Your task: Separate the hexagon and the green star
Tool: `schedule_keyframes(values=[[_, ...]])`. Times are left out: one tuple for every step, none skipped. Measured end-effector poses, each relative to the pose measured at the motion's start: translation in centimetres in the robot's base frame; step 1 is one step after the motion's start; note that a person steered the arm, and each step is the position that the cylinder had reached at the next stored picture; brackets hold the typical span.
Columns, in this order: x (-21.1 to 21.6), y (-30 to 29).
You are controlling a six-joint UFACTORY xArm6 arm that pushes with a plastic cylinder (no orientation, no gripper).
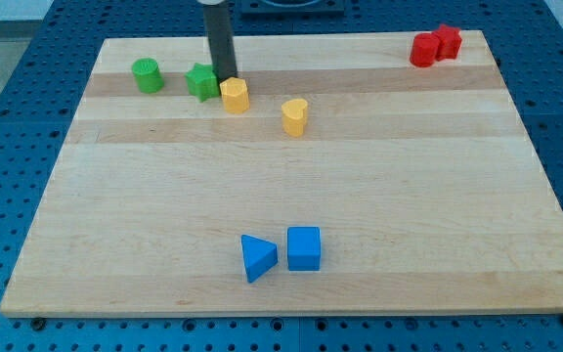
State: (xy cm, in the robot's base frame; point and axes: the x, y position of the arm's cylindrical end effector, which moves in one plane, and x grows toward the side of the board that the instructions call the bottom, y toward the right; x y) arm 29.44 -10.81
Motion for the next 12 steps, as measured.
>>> schedule_keyframes(values=[[0.3,-0.6],[2.1,-0.6],[3.5,0.4],[3.2,1.8],[3.3,3.2],[4.4,4.9],[4.8,6.7],[5.0,7.6],[6.0,8.2],[6.3,8.2],[6.3,8.2],[6.3,8.2]])
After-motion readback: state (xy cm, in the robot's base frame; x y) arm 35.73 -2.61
